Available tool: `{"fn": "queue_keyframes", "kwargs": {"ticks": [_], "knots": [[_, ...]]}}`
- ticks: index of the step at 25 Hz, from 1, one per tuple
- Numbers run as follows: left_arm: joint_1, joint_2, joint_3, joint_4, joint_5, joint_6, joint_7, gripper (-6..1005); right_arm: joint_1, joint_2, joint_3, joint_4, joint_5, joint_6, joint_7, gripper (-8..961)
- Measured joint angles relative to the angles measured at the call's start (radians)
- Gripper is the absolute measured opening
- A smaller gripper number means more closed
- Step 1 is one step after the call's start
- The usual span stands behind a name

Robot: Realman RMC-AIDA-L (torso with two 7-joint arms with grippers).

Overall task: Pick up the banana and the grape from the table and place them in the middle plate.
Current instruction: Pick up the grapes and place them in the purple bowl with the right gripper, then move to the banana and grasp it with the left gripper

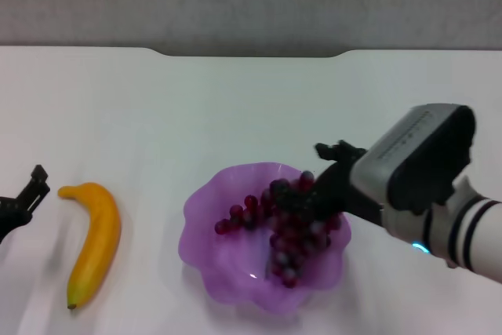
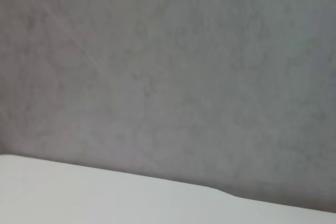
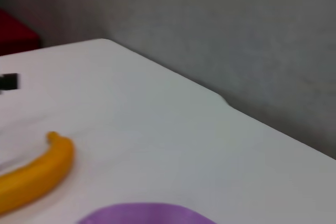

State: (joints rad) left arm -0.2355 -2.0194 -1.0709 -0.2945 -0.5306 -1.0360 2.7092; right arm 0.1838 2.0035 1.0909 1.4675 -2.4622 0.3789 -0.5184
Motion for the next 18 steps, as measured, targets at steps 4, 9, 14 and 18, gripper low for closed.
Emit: {"fn": "queue_keyframes", "kwargs": {"ticks": [4, 9, 14, 18], "knots": [[0.013, 0.06, -0.008, -0.078, 0.126, 0.073, -0.139, 915, -0.007, 0.0, 0.012, -0.033, -0.001, -0.008, 0.0, 900], [0.034, 0.118, -0.057, -0.248, 0.263, 0.25, -0.182, 912, -0.027, -0.001, 0.067, -0.069, 0.004, -0.005, 0.007, 899], [0.128, 0.111, -0.215, -0.573, 0.541, 0.612, -0.182, 904, -0.067, 0.0, 0.145, -0.078, 0.006, 0.01, 0.008, 899], [0.241, 0.019, -0.336, -0.842, 0.755, 0.878, -0.174, 897, -0.097, 0.0, 0.184, -0.085, -0.015, -0.001, -0.005, 898]]}}
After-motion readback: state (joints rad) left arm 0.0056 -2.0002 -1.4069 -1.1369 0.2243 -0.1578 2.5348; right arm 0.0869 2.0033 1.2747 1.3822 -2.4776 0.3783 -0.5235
